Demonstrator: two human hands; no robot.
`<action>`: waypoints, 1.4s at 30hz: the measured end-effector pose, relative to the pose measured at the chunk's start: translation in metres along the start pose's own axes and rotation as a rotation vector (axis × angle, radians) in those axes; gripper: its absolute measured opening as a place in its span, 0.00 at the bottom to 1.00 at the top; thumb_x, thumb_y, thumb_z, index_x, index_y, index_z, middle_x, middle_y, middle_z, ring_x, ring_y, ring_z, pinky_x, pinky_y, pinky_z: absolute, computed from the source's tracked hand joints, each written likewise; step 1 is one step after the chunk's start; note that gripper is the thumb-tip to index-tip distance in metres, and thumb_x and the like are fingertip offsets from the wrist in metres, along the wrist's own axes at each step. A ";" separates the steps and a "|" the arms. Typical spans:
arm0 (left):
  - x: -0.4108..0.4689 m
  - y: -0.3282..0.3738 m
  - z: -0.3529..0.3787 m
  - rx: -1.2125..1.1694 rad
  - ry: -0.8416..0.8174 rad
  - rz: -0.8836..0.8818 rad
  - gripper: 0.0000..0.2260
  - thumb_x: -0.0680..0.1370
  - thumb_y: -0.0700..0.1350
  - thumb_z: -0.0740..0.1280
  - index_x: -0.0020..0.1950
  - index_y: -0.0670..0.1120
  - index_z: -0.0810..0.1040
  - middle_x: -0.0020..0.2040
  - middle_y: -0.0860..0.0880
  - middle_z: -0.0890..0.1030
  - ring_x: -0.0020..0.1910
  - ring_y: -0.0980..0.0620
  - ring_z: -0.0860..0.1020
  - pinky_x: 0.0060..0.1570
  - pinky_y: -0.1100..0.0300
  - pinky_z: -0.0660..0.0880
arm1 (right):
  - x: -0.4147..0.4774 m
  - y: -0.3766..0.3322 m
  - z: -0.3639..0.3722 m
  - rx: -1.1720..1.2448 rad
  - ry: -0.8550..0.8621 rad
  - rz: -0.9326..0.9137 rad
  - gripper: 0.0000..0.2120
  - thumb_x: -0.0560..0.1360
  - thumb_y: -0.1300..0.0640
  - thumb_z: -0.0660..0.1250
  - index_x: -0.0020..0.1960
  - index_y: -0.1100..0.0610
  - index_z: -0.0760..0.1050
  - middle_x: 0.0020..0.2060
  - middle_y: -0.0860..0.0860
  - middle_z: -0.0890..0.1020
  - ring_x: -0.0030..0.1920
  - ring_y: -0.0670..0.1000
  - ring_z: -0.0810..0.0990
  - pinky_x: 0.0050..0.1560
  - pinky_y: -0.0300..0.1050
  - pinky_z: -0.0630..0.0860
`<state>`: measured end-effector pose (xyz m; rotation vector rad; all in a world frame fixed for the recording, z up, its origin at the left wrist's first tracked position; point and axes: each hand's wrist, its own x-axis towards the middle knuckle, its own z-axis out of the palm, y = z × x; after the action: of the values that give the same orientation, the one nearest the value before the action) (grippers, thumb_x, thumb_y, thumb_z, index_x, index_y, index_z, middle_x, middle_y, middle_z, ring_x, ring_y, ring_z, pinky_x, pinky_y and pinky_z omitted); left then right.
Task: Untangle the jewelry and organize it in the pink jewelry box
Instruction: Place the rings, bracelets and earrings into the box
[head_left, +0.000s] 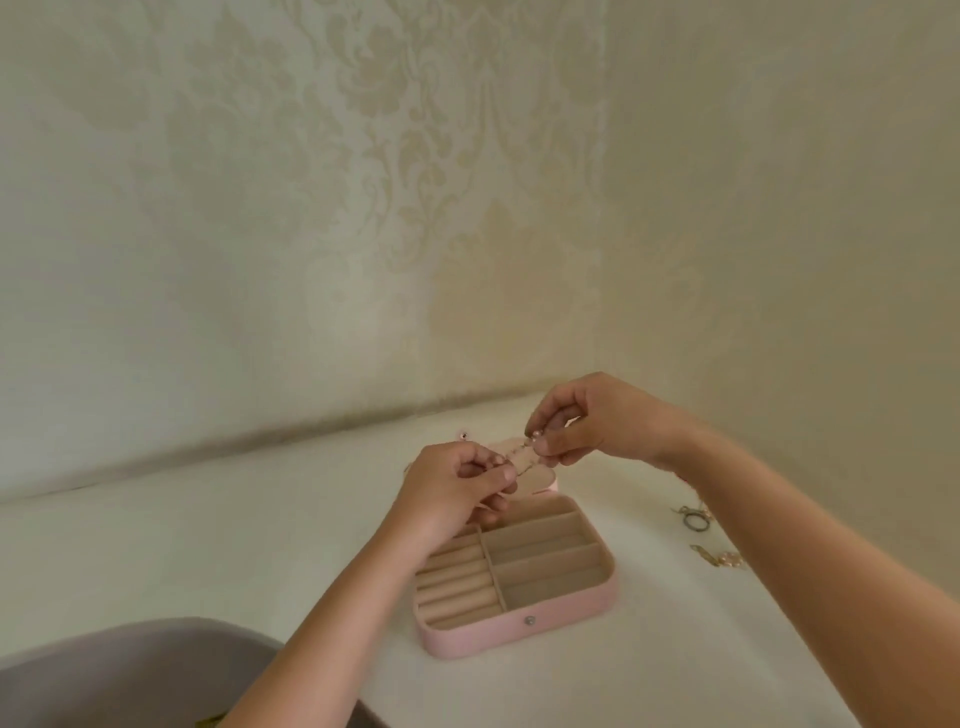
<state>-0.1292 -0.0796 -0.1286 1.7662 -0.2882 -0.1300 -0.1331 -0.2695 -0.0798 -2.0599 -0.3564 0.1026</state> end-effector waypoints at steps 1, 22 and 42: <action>0.000 -0.003 -0.003 0.050 0.007 -0.001 0.02 0.75 0.38 0.70 0.42 0.41 0.79 0.35 0.46 0.82 0.26 0.56 0.78 0.25 0.65 0.73 | 0.000 0.006 0.003 -0.029 -0.009 0.010 0.06 0.70 0.65 0.73 0.46 0.59 0.80 0.32 0.50 0.83 0.33 0.45 0.81 0.36 0.34 0.76; -0.002 -0.024 0.000 0.844 0.115 0.199 0.07 0.72 0.48 0.72 0.45 0.53 0.75 0.42 0.58 0.70 0.46 0.56 0.71 0.42 0.64 0.65 | -0.006 0.039 -0.010 -0.504 0.037 0.044 0.04 0.68 0.53 0.75 0.41 0.52 0.84 0.36 0.49 0.82 0.34 0.43 0.74 0.34 0.32 0.68; 0.013 -0.025 0.032 0.683 -0.033 0.253 0.05 0.77 0.46 0.66 0.44 0.51 0.81 0.49 0.52 0.76 0.51 0.56 0.73 0.51 0.63 0.67 | -0.007 0.089 -0.068 -0.807 -0.116 0.556 0.10 0.67 0.60 0.73 0.48 0.61 0.82 0.45 0.53 0.84 0.39 0.51 0.80 0.42 0.43 0.77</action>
<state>-0.1219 -0.1085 -0.1592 2.3806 -0.6308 0.1409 -0.1063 -0.3697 -0.1237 -2.9155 0.1578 0.4797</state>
